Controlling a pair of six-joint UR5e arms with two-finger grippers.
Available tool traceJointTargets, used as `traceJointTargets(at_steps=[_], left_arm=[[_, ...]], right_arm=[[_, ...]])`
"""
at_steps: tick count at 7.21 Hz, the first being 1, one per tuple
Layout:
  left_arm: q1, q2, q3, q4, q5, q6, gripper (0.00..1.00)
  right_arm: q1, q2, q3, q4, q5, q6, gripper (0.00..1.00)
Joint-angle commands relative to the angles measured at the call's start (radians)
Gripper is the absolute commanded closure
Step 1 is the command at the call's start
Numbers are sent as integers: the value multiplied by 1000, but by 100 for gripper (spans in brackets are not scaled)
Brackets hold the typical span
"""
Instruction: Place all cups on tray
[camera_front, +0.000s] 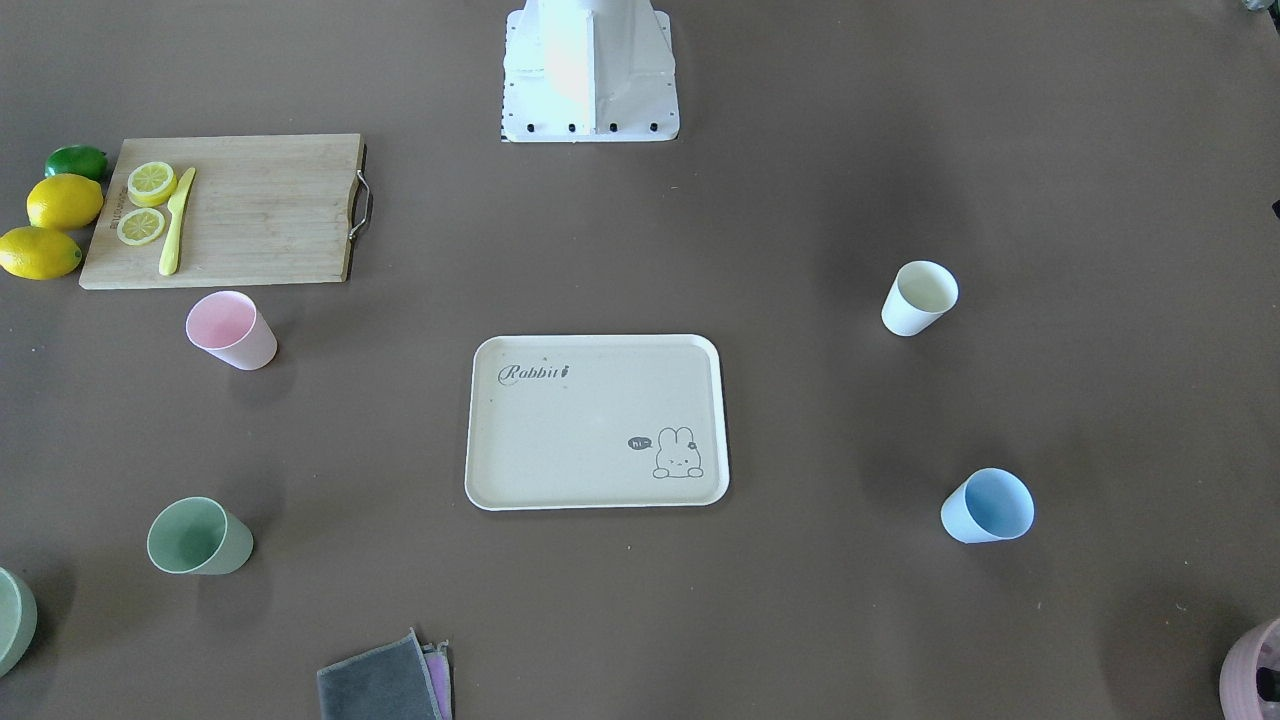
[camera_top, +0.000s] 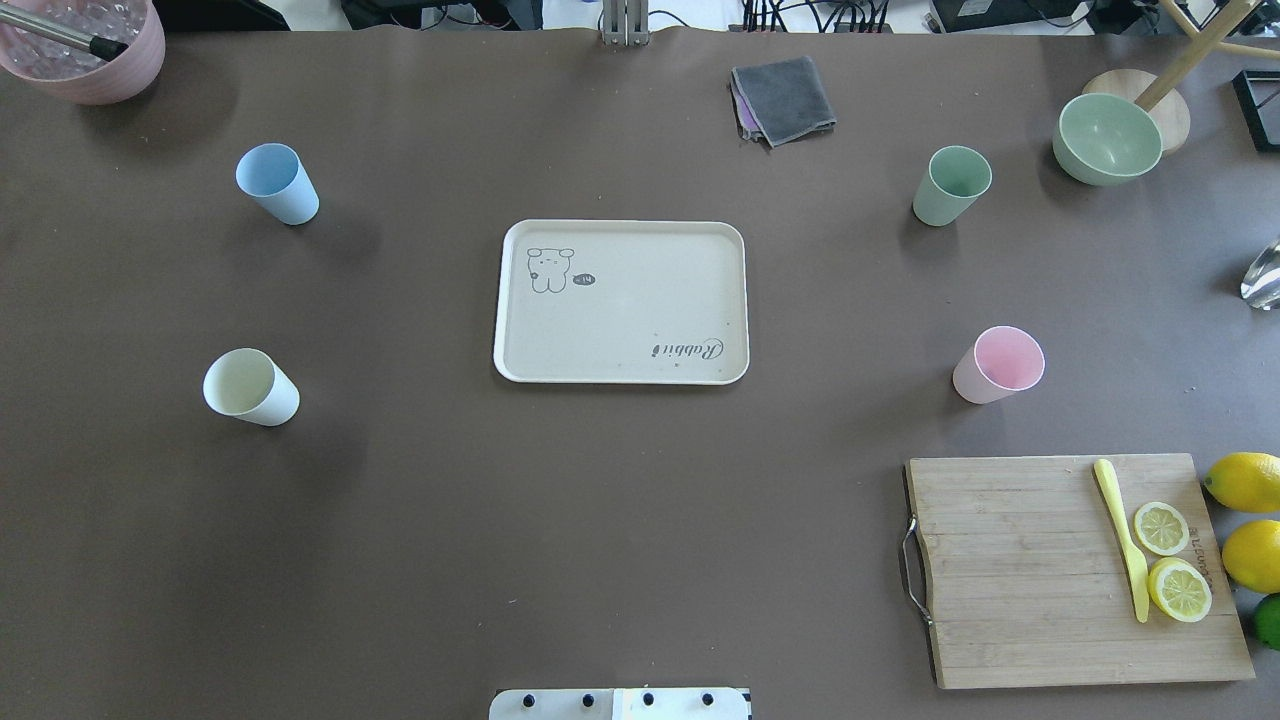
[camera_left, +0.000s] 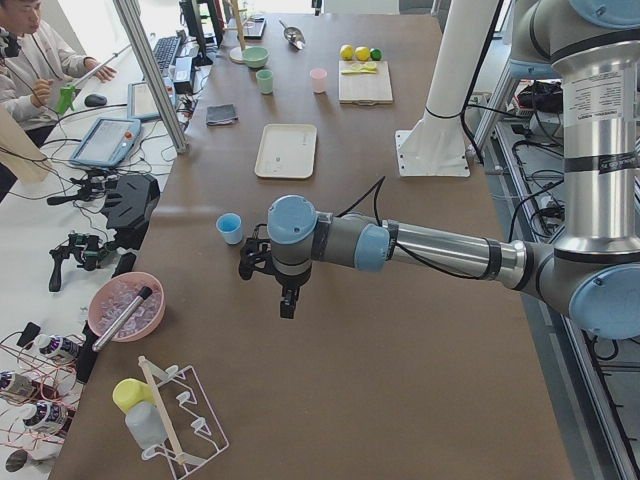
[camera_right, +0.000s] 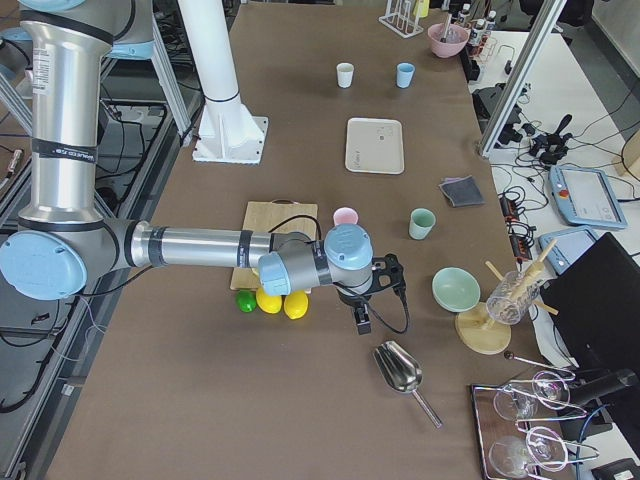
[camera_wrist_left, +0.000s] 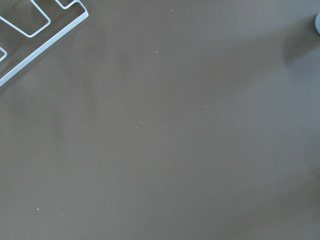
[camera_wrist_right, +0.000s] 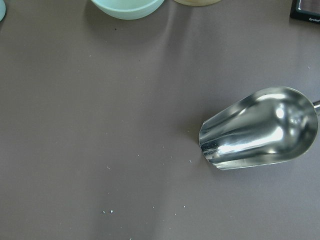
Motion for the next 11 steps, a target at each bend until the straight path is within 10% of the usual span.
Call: traceJointTargets(at_steps=[1,3,6,11], left_arm=[[0,34,-63,-6,-69,4,2],[4,33,-68,-29,-69,-9,2],[151,33,-77,-271,-41,-349,2],[302,32,-79,-469,41,-613,7]], right_arm=[[0,-7,6,10,30,4,0],[-53,-4,13,196,84,36,0],[-282,5,155,208,79,481,0],[-541,73,160,211,-91,704,8]])
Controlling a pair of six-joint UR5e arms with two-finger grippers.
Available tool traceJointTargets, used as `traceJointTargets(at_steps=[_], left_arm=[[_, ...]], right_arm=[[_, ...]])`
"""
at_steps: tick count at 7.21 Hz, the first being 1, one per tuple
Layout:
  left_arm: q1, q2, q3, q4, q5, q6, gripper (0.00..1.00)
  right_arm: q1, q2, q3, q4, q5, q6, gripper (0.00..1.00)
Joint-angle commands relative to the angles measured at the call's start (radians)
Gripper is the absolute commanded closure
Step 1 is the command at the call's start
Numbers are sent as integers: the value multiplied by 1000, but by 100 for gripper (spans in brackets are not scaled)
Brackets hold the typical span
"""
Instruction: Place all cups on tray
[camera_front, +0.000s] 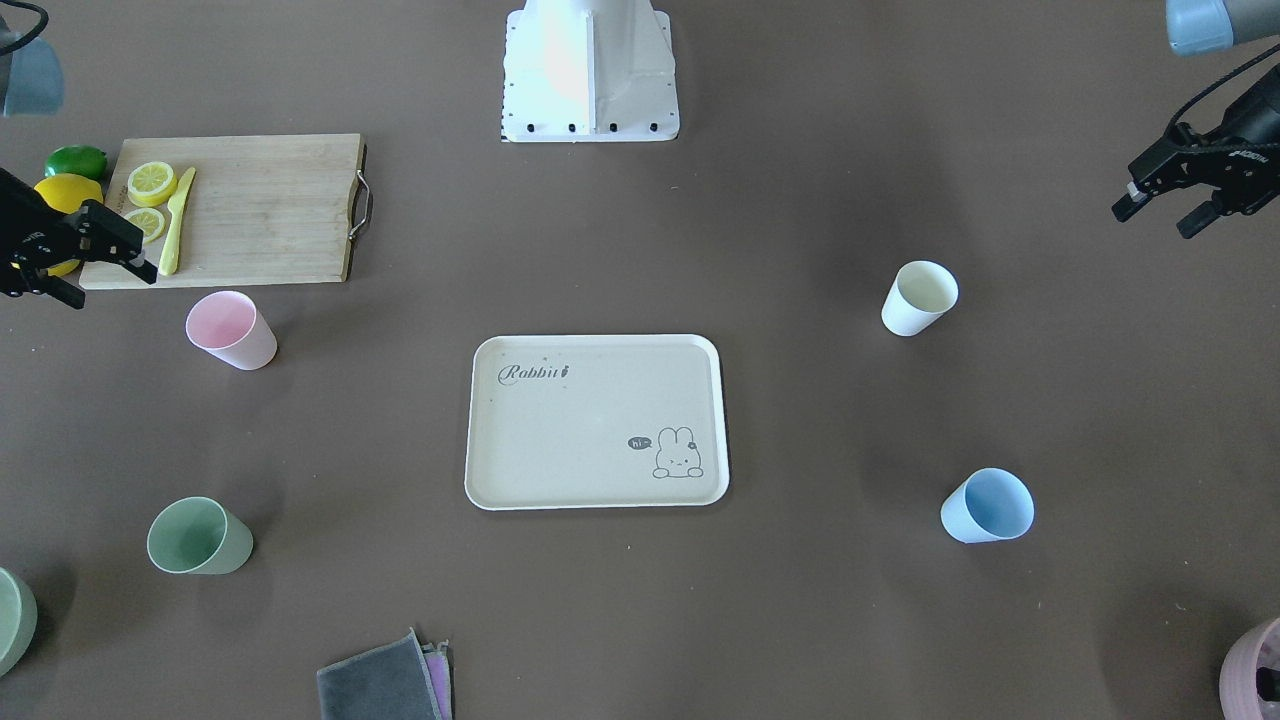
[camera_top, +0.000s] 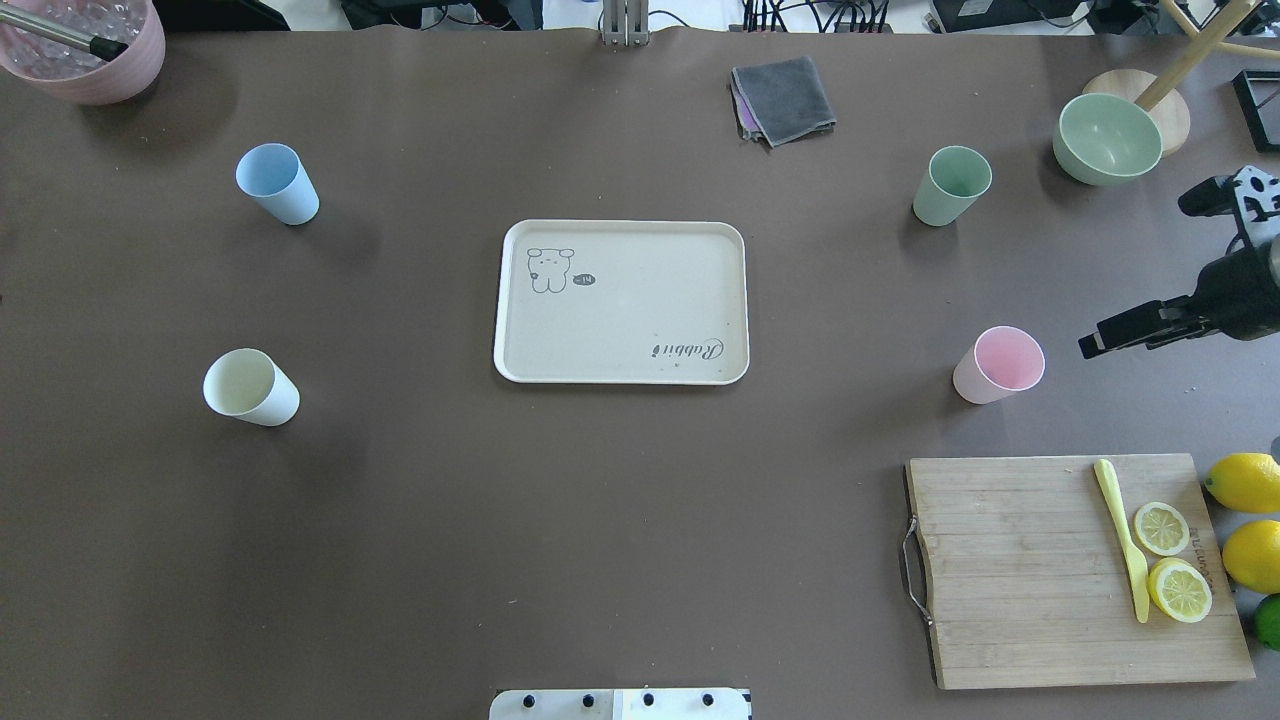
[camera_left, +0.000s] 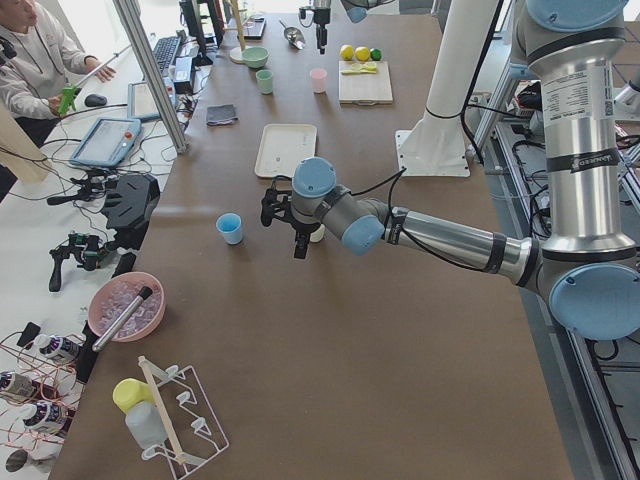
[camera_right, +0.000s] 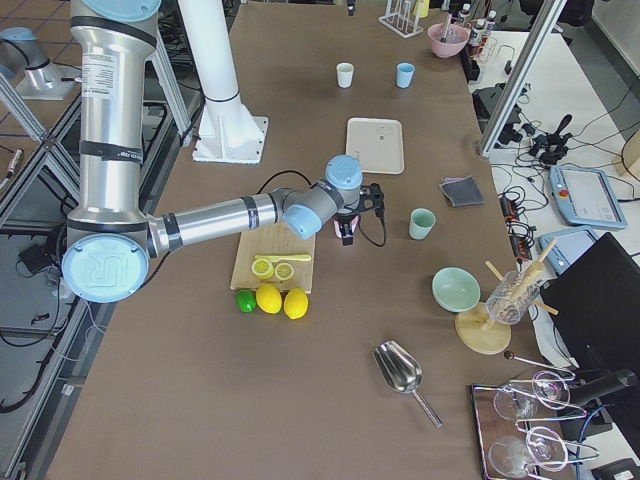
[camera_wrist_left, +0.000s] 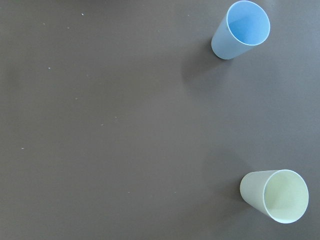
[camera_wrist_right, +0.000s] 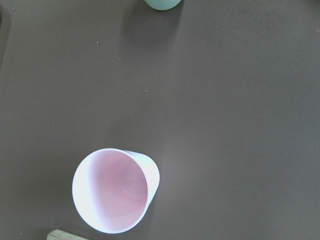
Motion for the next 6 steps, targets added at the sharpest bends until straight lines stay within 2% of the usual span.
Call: traceJointTargets(at_steps=[1,3,4,5,6], left_arm=[[34,-8,0,-11,29,-46,6],[36,-10,0,-11,43,-49,6],[36,-10,2,-11,43,-49,6],[38,-10,3,-11,43,-52,6],[60,-10,-1,-14,43,-96,6]], right_arm=[[-55,69,-69,1,-41,32,9],[-66,105,-124,0,-41,30,12],[-70,123,-152,0,-41,30,17],[-75,131,-166,0,-38,32,45],[-75,130,-163,0,-30,32,93]])
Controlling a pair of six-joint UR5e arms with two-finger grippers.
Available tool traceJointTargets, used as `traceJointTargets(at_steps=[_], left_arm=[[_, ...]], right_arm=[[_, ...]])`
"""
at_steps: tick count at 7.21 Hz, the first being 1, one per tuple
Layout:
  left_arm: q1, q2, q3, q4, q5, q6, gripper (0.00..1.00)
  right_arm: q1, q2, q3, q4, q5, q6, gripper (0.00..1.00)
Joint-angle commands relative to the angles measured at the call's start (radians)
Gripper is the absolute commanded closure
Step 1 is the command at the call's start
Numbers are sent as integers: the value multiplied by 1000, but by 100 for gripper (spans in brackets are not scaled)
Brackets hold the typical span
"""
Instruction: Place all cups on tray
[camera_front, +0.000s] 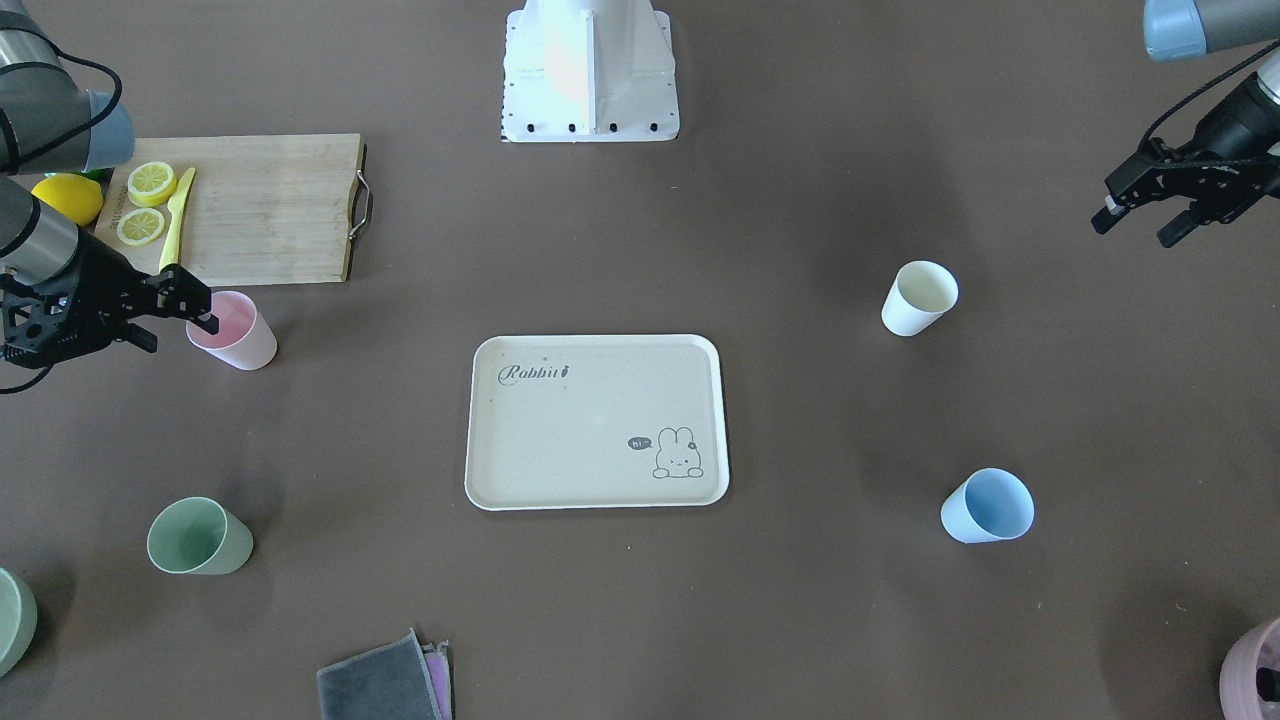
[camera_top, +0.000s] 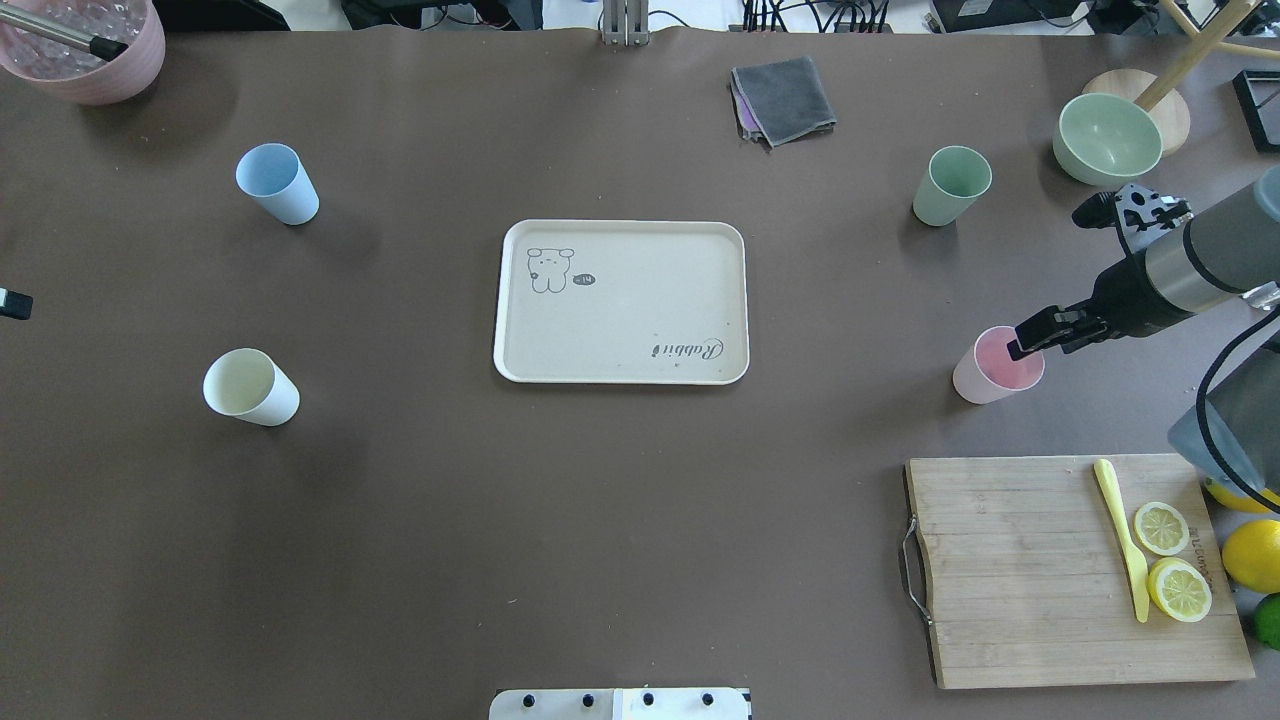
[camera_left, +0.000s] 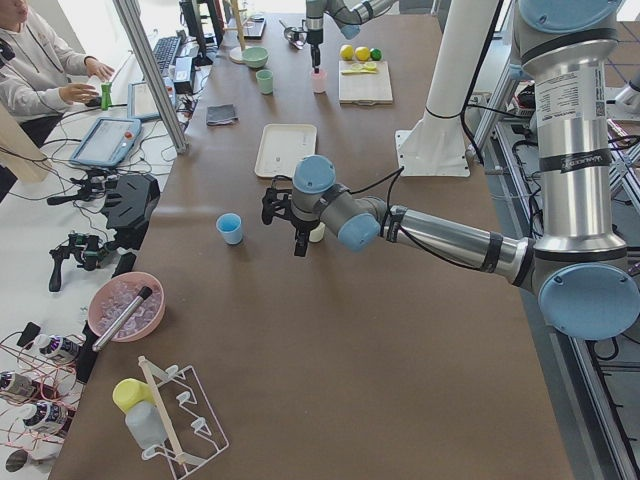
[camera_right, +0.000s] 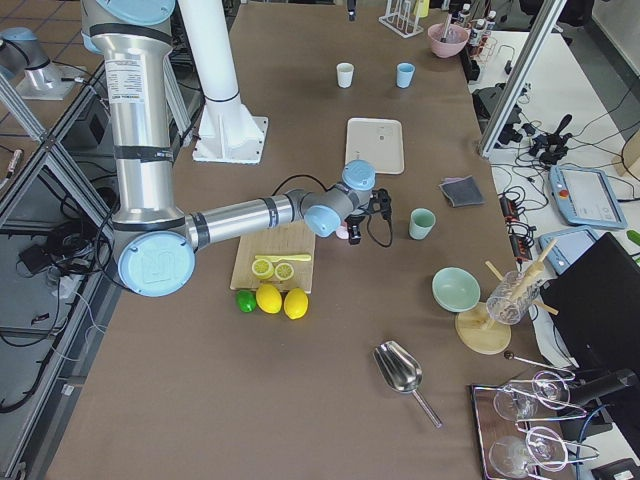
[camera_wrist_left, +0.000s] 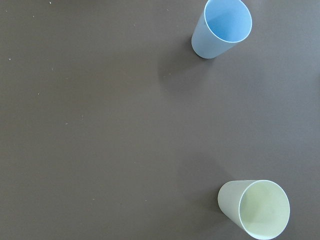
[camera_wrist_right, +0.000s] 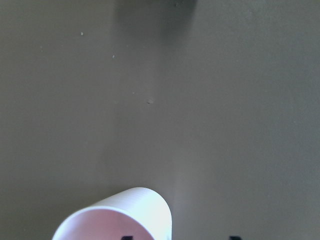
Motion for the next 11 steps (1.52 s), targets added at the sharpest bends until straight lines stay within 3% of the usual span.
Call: traceJointTargets(at_steps=[1,4,6,8,11], left_arm=[[53,1,-10,-17,2,-84,6],[204,11,-7,-27,144,-100,17],[263,-29,-1,-31,163,-153,18],[332,-112,43,-30,224,-227,18],[373,-189,135,-30,267,-232,24]], right_arm=[[-7,5,-3,1,36,2,100],[-7,29,48,-14,83,40,100],[-28,157,28,-15,74,211,100],[-89,315,-25,-76,-5,310,100],[-205,446,-102,-78,-114,436,100]])
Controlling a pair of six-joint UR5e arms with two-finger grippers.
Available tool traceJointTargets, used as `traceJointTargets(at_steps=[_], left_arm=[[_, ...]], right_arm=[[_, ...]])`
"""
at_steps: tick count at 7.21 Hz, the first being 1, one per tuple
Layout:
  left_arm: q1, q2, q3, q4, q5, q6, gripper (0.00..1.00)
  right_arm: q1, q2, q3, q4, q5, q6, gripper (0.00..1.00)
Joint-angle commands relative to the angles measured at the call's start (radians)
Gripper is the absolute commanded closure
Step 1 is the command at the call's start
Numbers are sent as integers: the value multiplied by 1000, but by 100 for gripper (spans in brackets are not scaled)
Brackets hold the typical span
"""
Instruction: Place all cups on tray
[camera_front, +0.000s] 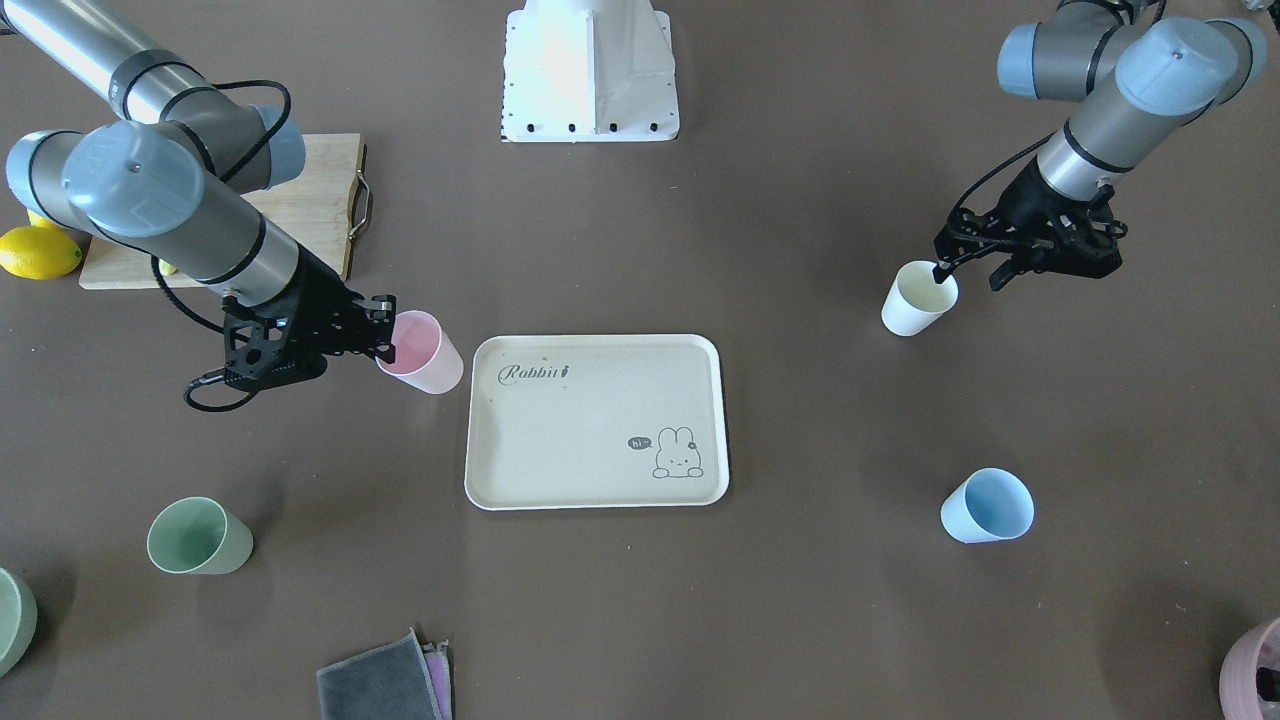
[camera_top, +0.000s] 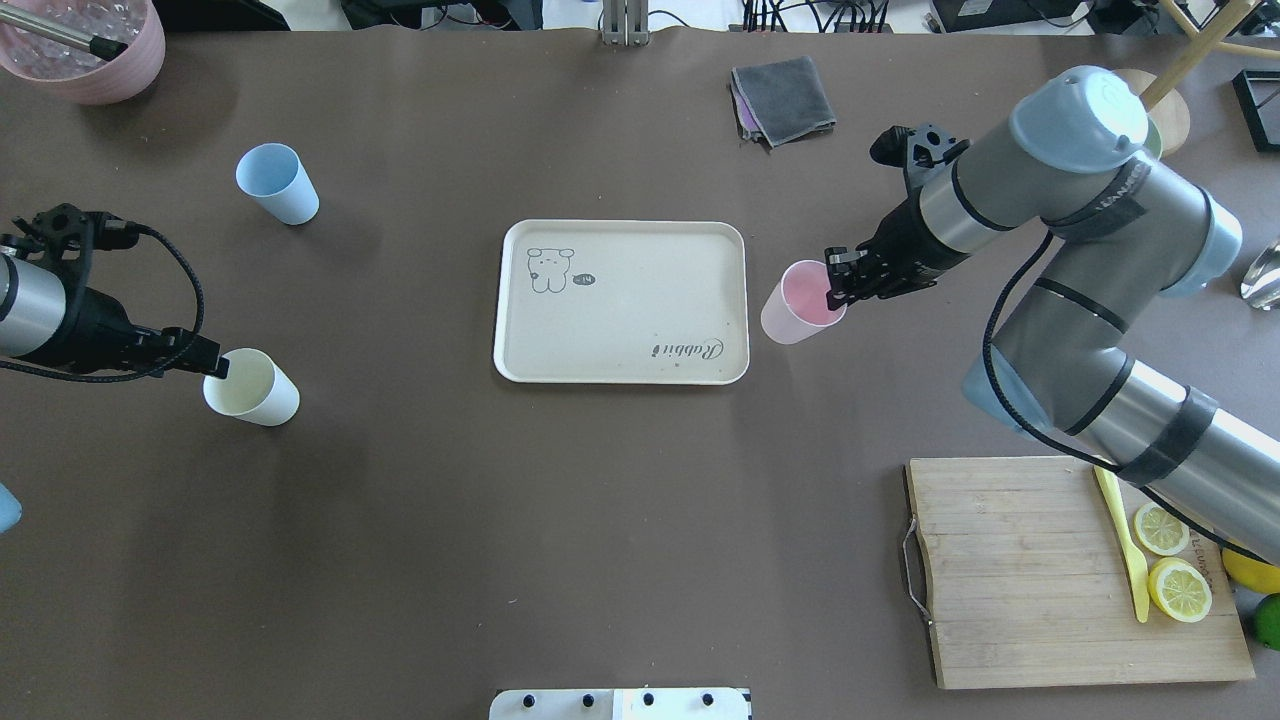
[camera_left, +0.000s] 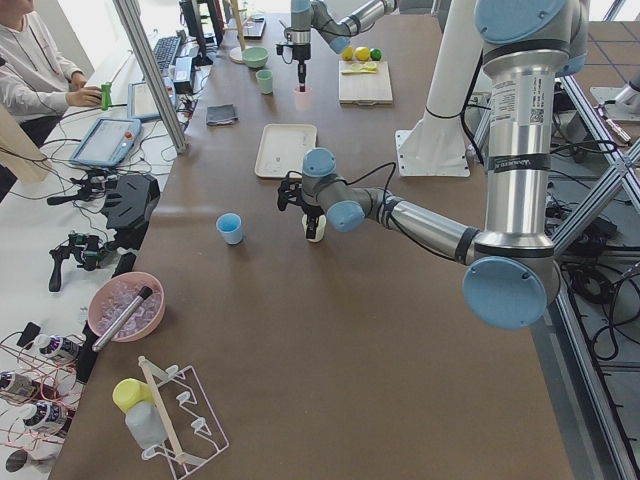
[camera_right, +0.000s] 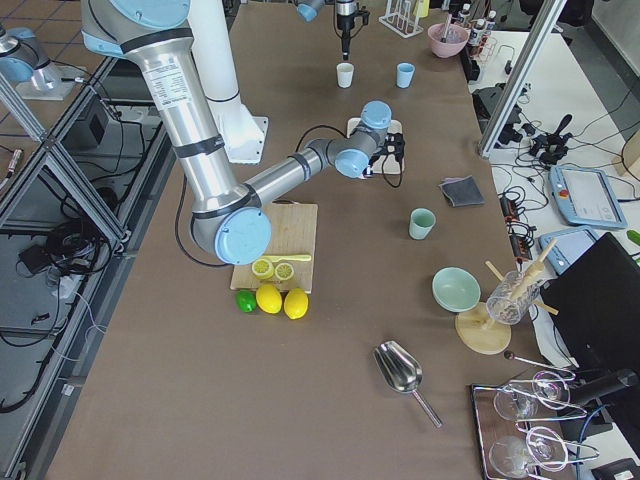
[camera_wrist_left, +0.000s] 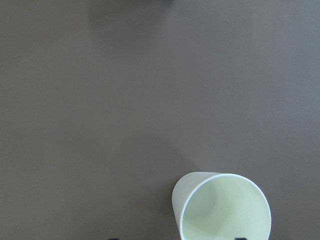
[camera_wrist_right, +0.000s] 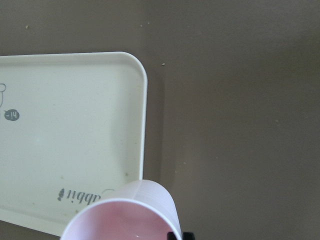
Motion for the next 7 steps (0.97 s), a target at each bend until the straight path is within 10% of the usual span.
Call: traceJointTargets(at_steps=[1,3,5,7], left_arm=[[34,-39,54,0,48,-3,35],[42,-39,43,0,60,-62,100],[43,-49,-16,14,48,-70,100],[45,-324,66,197,50,-75,100]], right_arm=[[-69,59,-27,0,-57,84,100],[-92,65,-27,-3,-81,87,100],[-106,70,-27,-3,-125,86,100],[-111,105,-54,-5,-142,87,100]])
